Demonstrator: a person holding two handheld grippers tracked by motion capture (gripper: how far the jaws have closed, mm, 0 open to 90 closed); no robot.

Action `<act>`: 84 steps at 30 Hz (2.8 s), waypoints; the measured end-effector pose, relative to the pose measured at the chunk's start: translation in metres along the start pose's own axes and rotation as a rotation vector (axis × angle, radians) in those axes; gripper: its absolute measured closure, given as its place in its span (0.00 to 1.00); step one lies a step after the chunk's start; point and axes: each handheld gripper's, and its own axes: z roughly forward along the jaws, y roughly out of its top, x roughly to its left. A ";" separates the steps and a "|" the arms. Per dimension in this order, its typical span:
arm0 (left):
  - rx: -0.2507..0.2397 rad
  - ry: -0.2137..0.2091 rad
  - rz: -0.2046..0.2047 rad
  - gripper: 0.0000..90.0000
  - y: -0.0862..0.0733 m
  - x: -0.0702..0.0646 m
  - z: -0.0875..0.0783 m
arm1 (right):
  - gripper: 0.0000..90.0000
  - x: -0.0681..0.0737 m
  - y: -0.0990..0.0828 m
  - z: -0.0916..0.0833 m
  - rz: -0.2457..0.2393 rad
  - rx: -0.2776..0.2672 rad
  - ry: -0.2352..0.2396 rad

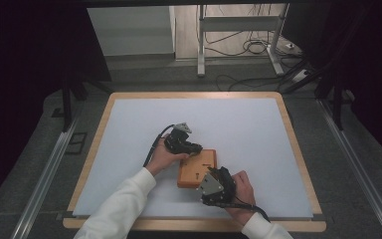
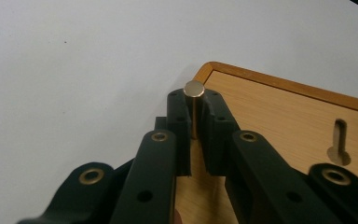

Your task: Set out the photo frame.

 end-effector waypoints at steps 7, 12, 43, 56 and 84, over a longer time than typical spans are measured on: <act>-0.007 -0.016 -0.020 0.90 -0.002 0.003 -0.001 | 0.46 -0.014 0.006 -0.004 0.019 -0.012 0.003; 0.001 -0.034 -0.025 0.88 -0.002 0.004 -0.002 | 0.51 -0.020 0.011 -0.010 0.009 -0.022 0.005; -0.082 0.191 -0.023 0.44 -0.029 0.007 -0.069 | 0.57 -0.041 0.013 -0.014 0.055 -0.044 0.030; -0.015 0.251 0.058 0.38 -0.056 -0.013 -0.086 | 0.57 -0.045 0.015 -0.014 0.056 -0.034 0.042; 0.051 0.274 0.026 0.36 -0.118 -0.020 -0.106 | 0.70 -0.077 0.047 -0.001 0.045 0.028 0.099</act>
